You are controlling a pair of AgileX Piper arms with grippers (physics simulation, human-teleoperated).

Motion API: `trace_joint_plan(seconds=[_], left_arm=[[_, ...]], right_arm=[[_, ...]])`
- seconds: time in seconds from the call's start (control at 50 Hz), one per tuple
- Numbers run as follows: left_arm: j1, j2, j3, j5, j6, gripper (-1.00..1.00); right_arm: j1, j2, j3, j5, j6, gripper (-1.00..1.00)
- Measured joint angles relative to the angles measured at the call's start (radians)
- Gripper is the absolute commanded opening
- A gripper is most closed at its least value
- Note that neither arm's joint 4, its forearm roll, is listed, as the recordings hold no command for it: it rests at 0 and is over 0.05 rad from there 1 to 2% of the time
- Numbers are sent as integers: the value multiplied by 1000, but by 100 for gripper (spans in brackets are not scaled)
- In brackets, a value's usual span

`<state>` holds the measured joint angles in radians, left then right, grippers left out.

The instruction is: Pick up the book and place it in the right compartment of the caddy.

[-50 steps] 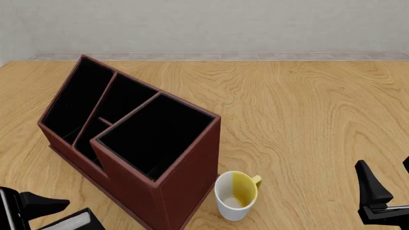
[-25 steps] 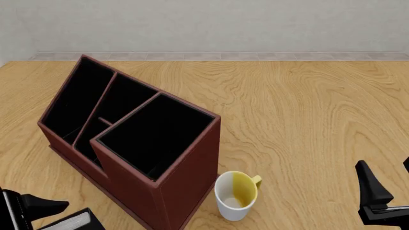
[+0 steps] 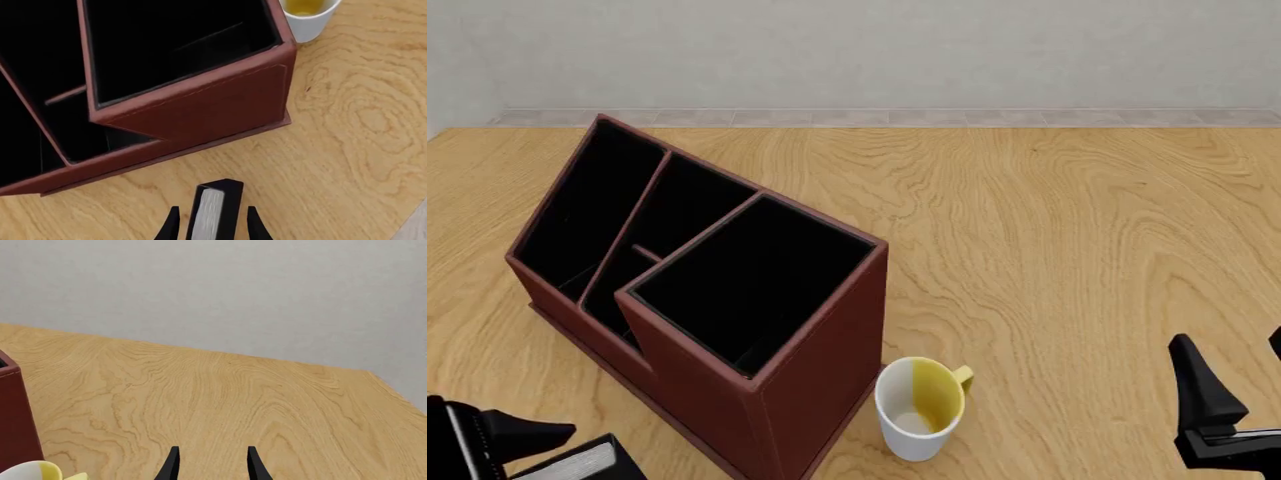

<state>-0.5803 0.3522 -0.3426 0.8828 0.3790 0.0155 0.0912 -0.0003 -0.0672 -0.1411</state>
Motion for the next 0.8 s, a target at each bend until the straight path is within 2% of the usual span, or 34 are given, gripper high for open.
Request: trace_joint_plan(seconds=[0.5,0.52,0.64,0.8], left_arm=[[10,-4,32,-22,-6,100],[9,-5,31,-21,-8,-100],[-18,-20,12,-3,-39,-100],[-96,-38,-21,36,-102,-100]], right_arm=[[2,3,0,-2,-8,100],[2,4,0,-2,-9,100],[1,5,0,-3,-11,100],[1,7,0,-5,-13,100]])
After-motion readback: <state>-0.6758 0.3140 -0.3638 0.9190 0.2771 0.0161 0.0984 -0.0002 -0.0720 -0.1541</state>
